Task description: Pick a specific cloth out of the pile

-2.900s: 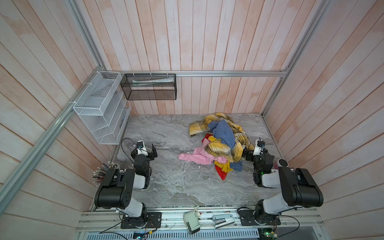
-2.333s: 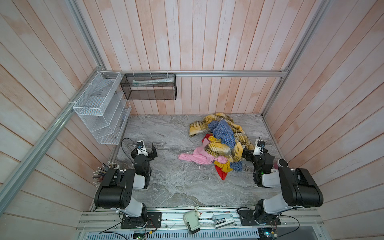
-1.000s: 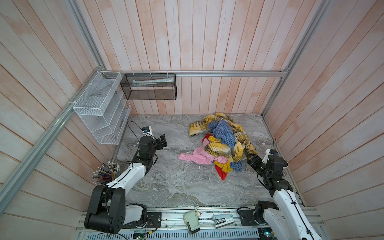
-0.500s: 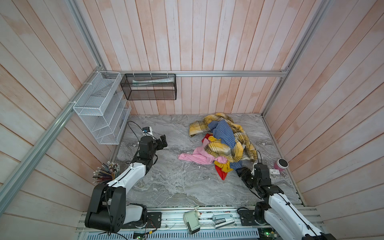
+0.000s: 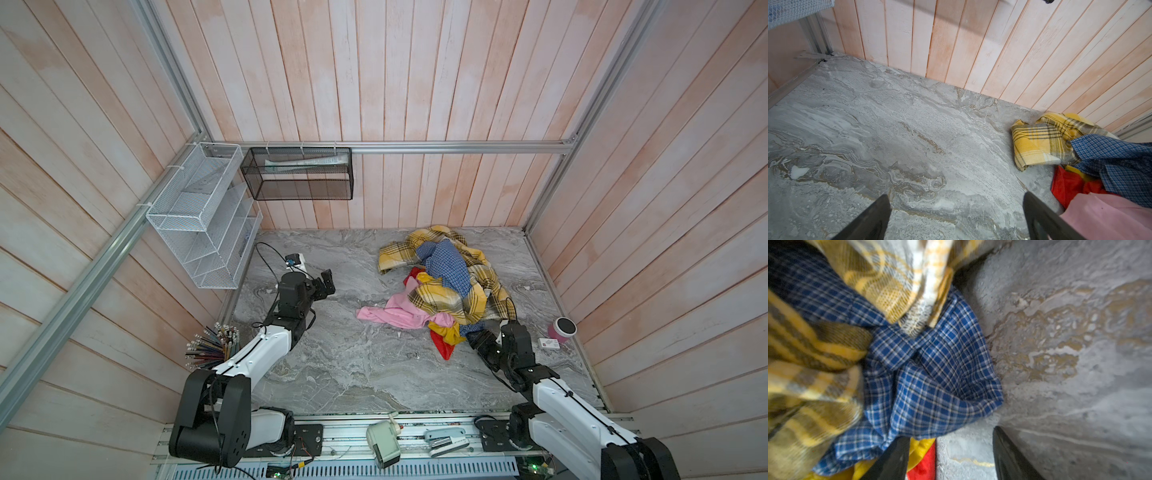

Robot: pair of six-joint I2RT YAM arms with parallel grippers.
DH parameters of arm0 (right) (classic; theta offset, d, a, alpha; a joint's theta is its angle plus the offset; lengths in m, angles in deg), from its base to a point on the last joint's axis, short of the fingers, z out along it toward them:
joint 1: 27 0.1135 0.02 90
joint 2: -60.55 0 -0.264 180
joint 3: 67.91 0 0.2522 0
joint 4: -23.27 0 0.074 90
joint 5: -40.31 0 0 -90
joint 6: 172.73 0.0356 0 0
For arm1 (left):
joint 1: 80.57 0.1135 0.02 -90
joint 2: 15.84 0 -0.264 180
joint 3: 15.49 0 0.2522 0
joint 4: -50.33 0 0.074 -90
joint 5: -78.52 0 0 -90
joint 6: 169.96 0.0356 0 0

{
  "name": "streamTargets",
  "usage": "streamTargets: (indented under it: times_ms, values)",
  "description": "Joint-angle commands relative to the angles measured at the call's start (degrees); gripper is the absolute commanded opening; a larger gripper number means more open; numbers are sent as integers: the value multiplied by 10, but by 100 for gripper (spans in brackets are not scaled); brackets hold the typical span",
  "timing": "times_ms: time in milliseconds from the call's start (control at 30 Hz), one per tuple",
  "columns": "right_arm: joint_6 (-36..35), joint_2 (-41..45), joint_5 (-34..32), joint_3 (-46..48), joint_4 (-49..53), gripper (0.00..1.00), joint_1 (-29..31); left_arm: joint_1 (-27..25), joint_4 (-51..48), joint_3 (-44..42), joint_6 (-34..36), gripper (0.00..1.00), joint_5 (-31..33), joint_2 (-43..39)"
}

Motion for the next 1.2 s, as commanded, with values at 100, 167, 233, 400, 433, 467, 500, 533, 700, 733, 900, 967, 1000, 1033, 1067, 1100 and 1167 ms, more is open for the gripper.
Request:
streamTargets:
  times_ms: [100, 167, 233, 400, 433, 467, 500, 533, 700, 733, 900, 967, 1000, 1033, 1067, 1100, 1167]
  values:
    - [6, -19, -48, -19, -65, 65, 2, -4, -14, 4, 2, 100, -11, -8]
    - [-4, -41, -49, -30, -74, 65, 3, -4, -14, 6, 2, 100, -12, -7]
    - [-11, -63, -45, -41, -86, 65, 1, -4, -16, 5, 2, 100, -12, -7]
    - [-12, -96, -33, -53, -142, 56, 1, -6, -21, 2, 6, 100, -11, -13]
    - [-11, -100, -34, -56, -154, 50, 1, -6, -22, 1, 6, 100, -11, -14]
    - [-11, -104, -33, -58, -162, 44, 1, -7, -22, 0, 5, 100, -11, -15]
    - [-13, -109, -31, -62, -168, 39, 1, -6, -23, 0, 6, 100, -12, -16]
    - [-18, -115, -28, -66, -171, 33, 1, -7, -25, -1, 4, 100, -12, -16]
    - [-48, -115, -13, -94, -150, 6, 3, -8, -28, -3, 5, 100, -12, -19]
    - [-48, -107, -15, -97, -145, 2, 4, -8, -28, -2, 5, 100, -13, -20]
    - [-56, -61, -38, -116, -88, 8, 5, -8, -32, -3, 6, 100, -15, -21]
    - [-60, -52, -44, -120, -68, 5, 5, -9, -31, -3, 5, 100, -15, -20]
    - [-61, -49, -46, -122, -63, 4, 5, -9, -29, -3, 5, 100, -15, -20]
    - [-65, -49, -46, -125, -56, 2, 5, -9, -29, -3, 4, 100, -16, -19]
    - [-68, -51, -46, -129, -51, 0, 5, -9, -28, -2, 3, 100, -18, -18]
    - [-72, -54, -45, -133, -43, 0, 5, -9, -28, -1, 2, 100, -19, -17]
    - [-78, -58, -48, -145, -26, 0, 6, -12, -29, 1, 2, 100, -21, -17]
